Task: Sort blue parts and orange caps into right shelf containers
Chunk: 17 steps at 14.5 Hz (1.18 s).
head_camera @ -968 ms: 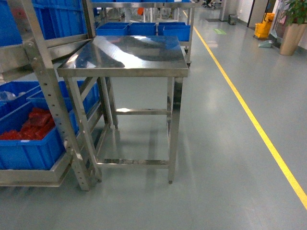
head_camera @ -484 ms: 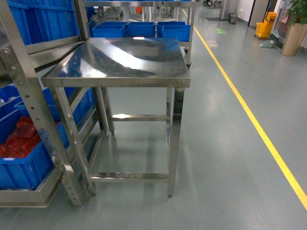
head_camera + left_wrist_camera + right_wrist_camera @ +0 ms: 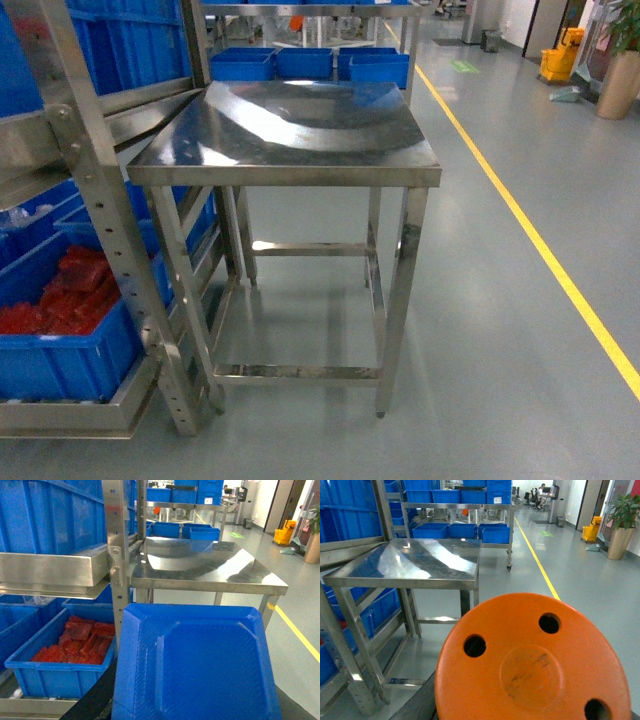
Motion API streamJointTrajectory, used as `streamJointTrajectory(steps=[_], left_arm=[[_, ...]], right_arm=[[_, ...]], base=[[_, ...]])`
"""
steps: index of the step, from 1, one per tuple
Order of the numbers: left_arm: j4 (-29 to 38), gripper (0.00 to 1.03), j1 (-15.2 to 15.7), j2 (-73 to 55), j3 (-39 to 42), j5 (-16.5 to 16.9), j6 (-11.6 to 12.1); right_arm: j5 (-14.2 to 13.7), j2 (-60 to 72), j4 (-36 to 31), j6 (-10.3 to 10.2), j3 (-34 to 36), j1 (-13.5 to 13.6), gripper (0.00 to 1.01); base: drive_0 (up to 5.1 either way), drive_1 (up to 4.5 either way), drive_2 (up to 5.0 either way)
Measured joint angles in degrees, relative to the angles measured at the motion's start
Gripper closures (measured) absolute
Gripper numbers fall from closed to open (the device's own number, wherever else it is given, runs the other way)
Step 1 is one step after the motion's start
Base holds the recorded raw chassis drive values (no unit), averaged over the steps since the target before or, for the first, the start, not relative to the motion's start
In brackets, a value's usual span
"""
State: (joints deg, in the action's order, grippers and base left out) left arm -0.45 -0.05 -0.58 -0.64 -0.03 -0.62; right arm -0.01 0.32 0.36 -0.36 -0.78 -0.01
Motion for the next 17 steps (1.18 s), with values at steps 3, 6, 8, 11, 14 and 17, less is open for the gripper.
streamJointTrajectory(steps=[3, 6, 8, 11, 14, 17], left_arm=[[0.04, 0.61, 0.0, 0.0, 0.0, 0.02, 0.02], [0.07, 0.61, 0.0, 0.0, 0.0, 0.0, 0.02], [0.02, 0.61, 0.0, 0.0, 0.0, 0.02, 0.0], [0.04, 0.61, 0.0, 0.0, 0.0, 0.02, 0.02], [0.17, 0.61, 0.0, 0.0, 0.0, 0.04, 0.02], [0.04, 0.61, 0.0, 0.0, 0.0, 0.04, 0.02]], right_arm=[[0.0, 0.0, 0.0, -0.02, 0.0, 0.0, 0.56], [0.0, 0.0, 0.04, 0.0, 0.0, 0.0, 0.56], [0.0, 0.0, 0.13, 0.0, 0.0, 0.0, 0.56], [0.02, 0.0, 0.07, 0.0, 0.0, 0.0, 0.56], [0.02, 0.0, -0.22, 0.0, 0.0, 0.0, 0.56], [0.0, 0.0, 0.04, -0.02, 0.0, 0.0, 0.56]], base=[[-0.1, 4.07, -4.2], [-0.1, 4.07, -4.2], [-0.1, 4.07, -4.2], [-0.1, 4.07, -4.2], [-0.1, 4.07, -4.2], [-0.1, 4.07, -4.2]])
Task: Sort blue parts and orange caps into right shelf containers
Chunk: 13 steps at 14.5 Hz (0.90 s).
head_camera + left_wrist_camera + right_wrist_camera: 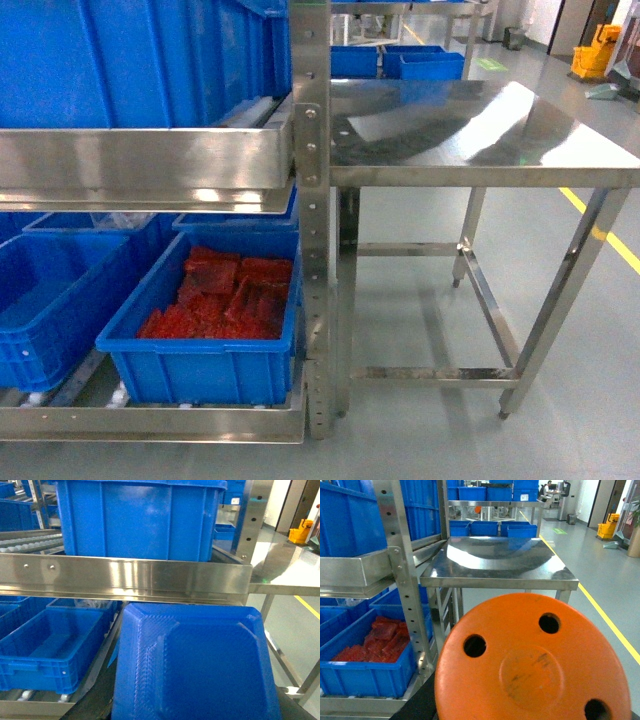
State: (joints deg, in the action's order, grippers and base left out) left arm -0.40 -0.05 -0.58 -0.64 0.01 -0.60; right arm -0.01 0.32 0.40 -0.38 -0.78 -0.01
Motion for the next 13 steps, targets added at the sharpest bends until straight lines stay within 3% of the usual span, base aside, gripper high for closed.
streamJointTrajectory(steps=[12, 13], left_arm=[[0.04, 0.61, 0.0, 0.0, 0.0, -0.07, -0.02], [0.02, 0.61, 0.0, 0.0, 0.0, -0.04, -0.02]], right_arm=[[0.0, 0.0, -0.24, 0.02, 0.0, 0.0, 0.56], [0.02, 0.0, -0.24, 0.02, 0.0, 0.0, 0.56]], base=[[-0.1, 4.07, -4.2], [-5.2, 2.3, 2.3]])
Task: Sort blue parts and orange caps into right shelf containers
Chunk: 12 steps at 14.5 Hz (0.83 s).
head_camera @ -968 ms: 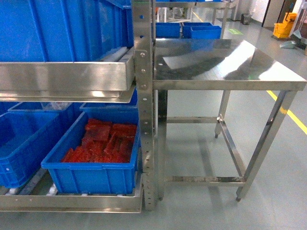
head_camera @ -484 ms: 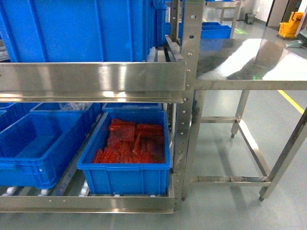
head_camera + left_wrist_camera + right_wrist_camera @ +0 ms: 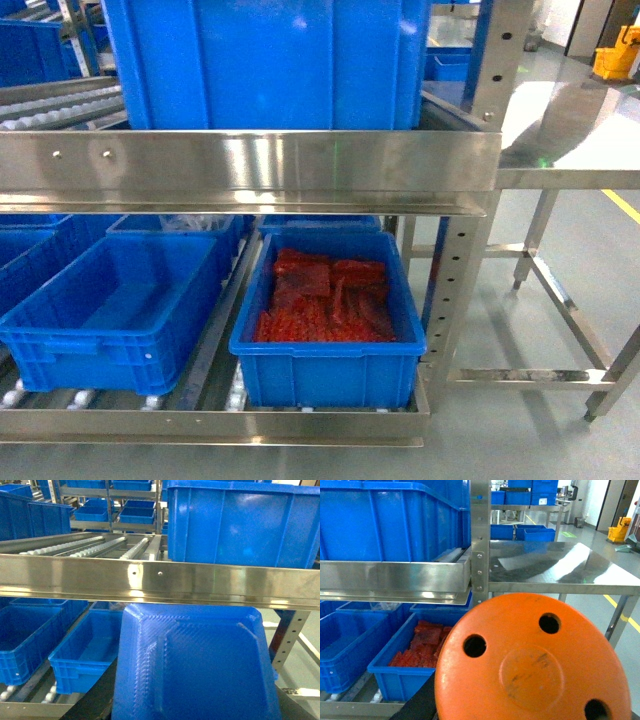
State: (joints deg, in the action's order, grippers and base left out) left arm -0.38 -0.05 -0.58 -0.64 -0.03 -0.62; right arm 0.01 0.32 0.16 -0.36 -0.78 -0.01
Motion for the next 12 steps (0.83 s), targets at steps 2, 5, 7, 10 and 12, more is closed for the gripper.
streamJointTrajectory(steps=[2, 5, 7, 10, 12], left_arm=[[-0.04, 0.61, 0.0, 0.0, 0.0, 0.0, 0.0], [0.07, 0.61, 0.0, 0.0, 0.0, 0.02, 0.02], [-0.02, 0.61, 0.0, 0.0, 0.0, 0.02, 0.0], [-0.02, 0.61, 0.0, 0.0, 0.0, 0.0, 0.0], [-0.07, 0.61, 0.0, 0.0, 0.0, 0.04, 0.02]], right_arm=[[-0.02, 0.0, 0.31, 0.0, 0.0, 0.0, 0.56], [-0.02, 0.0, 0.2, 0.0, 0.0, 0.0, 0.56], [0.0, 0.0, 0.17, 0.0, 0.0, 0.0, 0.56], [0.0, 0.0, 0.09, 0.0, 0.0, 0.0, 0.56], [0.0, 0.0, 0.22, -0.02, 0.0, 0.0, 0.56]], base=[[-5.2, 2.3, 2.3], [-5.2, 2.3, 2.3], [-5.2, 2.3, 2.3], [-5.2, 2.3, 2.3], [-5.2, 2.3, 2.3]])
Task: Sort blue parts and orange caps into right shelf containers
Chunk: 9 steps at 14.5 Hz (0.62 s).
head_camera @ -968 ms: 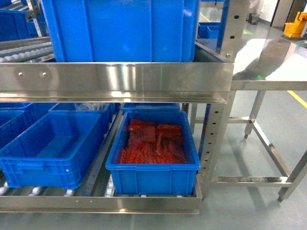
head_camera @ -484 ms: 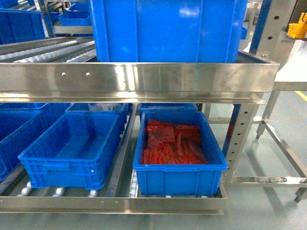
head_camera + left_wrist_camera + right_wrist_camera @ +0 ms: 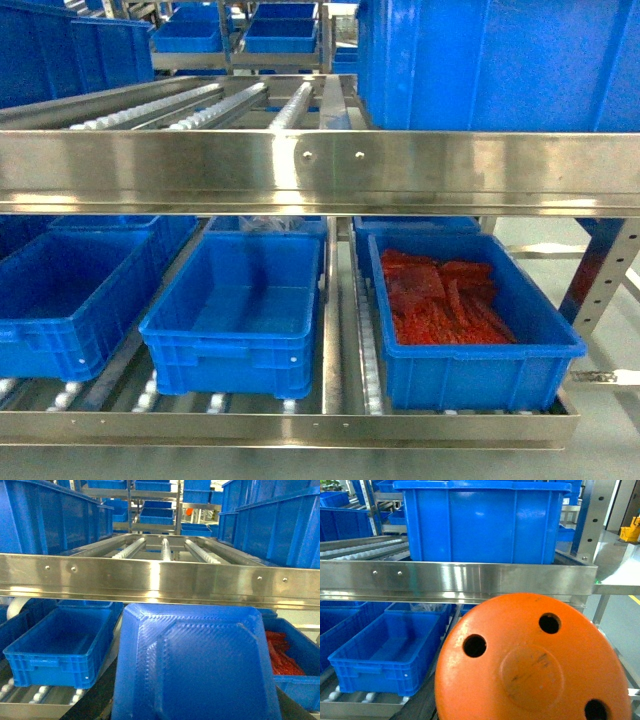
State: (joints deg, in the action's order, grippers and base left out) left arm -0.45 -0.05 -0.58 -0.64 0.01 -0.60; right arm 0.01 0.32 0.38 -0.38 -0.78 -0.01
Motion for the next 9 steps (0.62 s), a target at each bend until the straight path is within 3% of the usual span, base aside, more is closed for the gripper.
streamJointTrajectory(steps=[9], left_arm=[[0.07, 0.61, 0.0, 0.0, 0.0, -0.02, 0.0]], right_arm=[[0.0, 0.0, -0.11, 0.02, 0.0, 0.0, 0.56]], base=[[-5.2, 2.3, 2.3]])
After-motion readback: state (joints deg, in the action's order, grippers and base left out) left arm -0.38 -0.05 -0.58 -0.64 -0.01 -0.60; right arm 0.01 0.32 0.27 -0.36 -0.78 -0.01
